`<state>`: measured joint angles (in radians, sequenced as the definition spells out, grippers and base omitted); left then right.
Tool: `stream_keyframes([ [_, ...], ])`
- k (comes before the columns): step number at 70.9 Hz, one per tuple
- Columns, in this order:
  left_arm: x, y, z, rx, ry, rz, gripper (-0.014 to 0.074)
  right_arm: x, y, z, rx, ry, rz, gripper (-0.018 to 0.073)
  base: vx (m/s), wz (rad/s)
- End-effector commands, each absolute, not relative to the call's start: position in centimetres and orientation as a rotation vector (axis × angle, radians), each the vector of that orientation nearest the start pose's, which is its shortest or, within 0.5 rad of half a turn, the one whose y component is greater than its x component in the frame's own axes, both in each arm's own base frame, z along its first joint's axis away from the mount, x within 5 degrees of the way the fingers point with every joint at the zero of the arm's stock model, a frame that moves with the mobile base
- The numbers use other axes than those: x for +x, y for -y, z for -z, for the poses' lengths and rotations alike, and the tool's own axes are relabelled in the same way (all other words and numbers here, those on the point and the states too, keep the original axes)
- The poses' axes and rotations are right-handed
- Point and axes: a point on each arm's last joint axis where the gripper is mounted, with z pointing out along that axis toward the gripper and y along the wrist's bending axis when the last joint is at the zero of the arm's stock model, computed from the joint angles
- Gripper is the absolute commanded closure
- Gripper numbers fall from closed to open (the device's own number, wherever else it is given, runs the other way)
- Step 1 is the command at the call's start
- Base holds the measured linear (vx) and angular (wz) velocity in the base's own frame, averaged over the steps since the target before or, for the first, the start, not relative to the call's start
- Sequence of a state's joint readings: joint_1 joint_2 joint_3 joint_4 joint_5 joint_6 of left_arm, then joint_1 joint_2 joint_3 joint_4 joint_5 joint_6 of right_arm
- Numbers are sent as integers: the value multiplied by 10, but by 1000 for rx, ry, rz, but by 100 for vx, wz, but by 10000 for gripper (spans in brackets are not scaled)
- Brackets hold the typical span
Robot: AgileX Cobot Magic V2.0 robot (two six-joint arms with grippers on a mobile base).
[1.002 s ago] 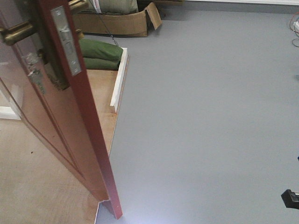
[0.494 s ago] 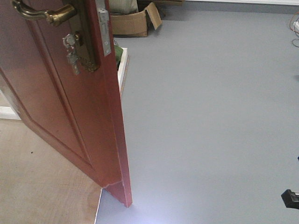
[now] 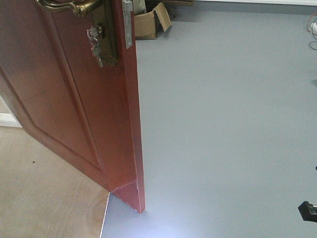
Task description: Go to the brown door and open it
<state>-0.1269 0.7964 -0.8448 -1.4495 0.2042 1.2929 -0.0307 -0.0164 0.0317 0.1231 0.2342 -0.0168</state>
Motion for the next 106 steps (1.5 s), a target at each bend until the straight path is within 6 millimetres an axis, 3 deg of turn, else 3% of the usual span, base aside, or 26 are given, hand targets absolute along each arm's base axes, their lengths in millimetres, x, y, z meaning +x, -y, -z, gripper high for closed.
stream_keyframes([
  [1,157,40,-427,142,-1434,395,586,56,0,-189,86,-1644,-62,559,0,-1],
  [106,157,40,-427,142,-1434,395,586,56,0,-189,86,-1644,-62,559,10,-7],
])
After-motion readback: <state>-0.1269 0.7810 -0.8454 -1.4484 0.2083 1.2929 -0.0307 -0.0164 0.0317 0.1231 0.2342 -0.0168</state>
